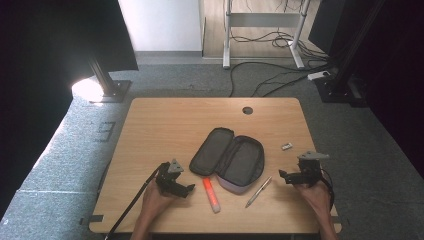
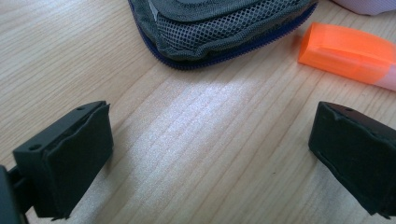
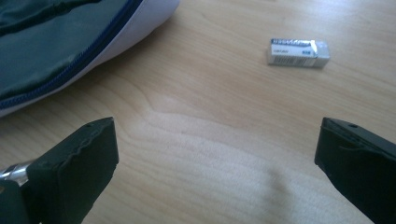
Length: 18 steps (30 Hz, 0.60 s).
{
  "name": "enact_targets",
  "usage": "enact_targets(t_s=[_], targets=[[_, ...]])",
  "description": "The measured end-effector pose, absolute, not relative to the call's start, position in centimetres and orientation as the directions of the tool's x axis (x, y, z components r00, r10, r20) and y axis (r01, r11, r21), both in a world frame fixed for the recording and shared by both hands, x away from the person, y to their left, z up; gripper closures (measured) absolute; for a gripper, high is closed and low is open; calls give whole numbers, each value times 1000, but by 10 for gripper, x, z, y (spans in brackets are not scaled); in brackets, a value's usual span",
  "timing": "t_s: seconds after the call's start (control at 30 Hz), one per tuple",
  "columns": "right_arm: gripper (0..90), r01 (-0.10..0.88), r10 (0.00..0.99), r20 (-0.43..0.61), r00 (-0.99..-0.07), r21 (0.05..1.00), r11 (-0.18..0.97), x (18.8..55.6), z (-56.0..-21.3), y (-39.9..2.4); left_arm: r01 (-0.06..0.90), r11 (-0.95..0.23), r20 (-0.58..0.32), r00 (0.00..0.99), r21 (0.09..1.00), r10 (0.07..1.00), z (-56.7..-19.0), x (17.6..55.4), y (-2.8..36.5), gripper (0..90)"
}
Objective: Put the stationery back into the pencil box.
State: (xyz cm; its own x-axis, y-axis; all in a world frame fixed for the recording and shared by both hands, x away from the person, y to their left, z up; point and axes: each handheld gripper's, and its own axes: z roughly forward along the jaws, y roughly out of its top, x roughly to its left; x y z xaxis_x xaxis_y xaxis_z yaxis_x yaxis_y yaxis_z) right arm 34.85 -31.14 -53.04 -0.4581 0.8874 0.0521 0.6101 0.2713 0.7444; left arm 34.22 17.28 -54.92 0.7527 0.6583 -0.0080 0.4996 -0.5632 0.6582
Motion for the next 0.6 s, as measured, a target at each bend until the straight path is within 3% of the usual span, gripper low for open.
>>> enact_targets(t_s=[0.4, 0.6], targets=[[114, 600, 895, 46, -443, 758, 258, 361, -524, -316, 501, -562, -8, 751, 658, 660, -549, 342, 173, 0], [130, 595, 905, 39, -424, 765, 245, 368, -517, -324, 501, -562, -8, 751, 658, 660, -549, 342, 173, 0]])
